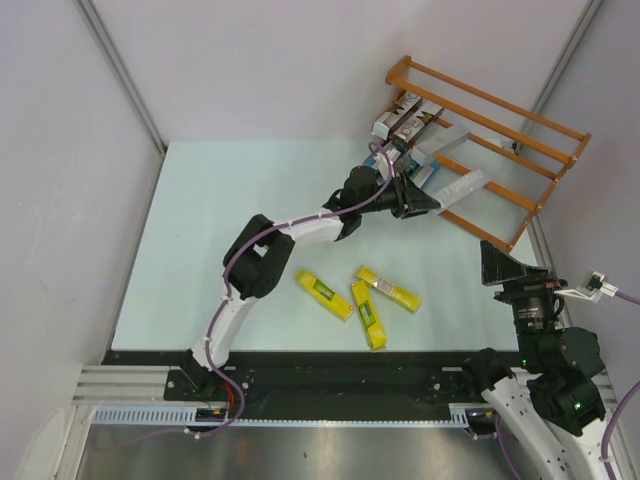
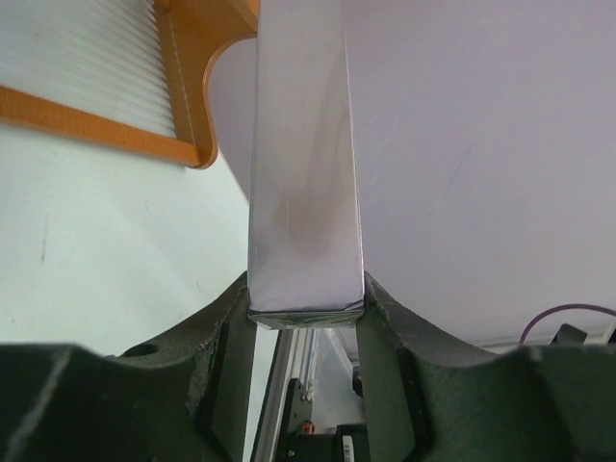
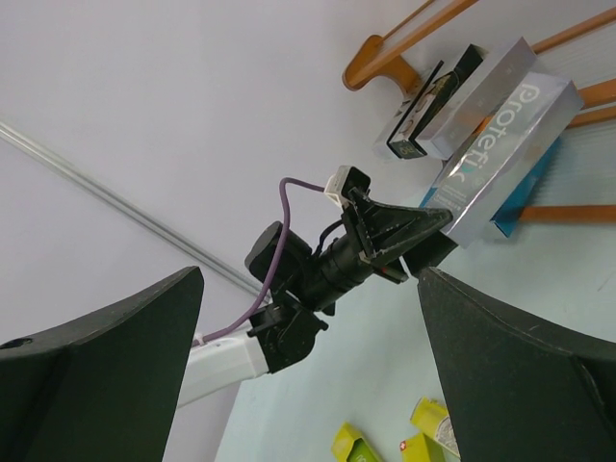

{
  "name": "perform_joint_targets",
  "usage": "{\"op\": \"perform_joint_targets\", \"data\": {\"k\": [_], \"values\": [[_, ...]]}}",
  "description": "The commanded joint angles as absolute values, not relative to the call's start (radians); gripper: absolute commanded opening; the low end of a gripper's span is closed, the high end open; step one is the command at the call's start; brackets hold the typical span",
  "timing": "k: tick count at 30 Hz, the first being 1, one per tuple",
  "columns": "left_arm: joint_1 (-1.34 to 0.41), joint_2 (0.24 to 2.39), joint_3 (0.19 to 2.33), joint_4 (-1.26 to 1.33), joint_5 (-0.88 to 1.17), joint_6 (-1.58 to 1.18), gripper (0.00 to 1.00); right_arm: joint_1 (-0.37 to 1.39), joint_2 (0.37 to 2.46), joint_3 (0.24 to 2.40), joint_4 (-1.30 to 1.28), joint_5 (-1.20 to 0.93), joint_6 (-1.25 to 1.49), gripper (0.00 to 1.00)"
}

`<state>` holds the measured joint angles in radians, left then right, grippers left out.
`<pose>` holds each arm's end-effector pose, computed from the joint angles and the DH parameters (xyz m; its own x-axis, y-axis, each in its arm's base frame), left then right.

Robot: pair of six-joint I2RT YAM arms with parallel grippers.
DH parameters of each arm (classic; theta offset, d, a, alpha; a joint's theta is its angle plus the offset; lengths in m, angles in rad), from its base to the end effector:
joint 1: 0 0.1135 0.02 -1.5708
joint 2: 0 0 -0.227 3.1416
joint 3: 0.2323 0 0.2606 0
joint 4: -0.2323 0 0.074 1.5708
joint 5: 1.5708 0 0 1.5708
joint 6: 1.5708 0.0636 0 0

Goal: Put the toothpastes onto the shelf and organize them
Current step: Place the toothpaste on the shelf.

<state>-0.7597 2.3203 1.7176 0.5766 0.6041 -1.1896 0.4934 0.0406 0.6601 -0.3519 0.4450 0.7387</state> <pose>0.3695 -0.4008 0.1820 -0.9153 -0.1842 -0.3581 0.3465 0.0932 -0.9334 0.0936 0.0192 0.3536 0.1305 0.7603 -0.6364 -0.2025 0.6488 0.7335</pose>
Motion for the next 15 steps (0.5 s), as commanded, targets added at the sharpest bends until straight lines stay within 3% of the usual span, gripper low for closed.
{"op": "perform_joint_targets", "data": {"k": [1, 6, 15], "values": [[-0.752, 2.359, 1.888, 0.603, 0.583, -1.221, 0.22, 0.494, 0.032, 0.698, -0.357, 0.469, 0.718, 1.0], [-0.746, 2.462, 2.06, 0.523, 0.574, -1.258, 0.22, 0.494, 0.031, 0.701, -0.362, 0.472, 0.715, 1.0], [-0.724, 2.496, 2.089, 0.511, 0.476, -1.333, 0.23, 0.495, 0.032, 0.719, -0.387, 0.494, 0.704, 1.0]]}}
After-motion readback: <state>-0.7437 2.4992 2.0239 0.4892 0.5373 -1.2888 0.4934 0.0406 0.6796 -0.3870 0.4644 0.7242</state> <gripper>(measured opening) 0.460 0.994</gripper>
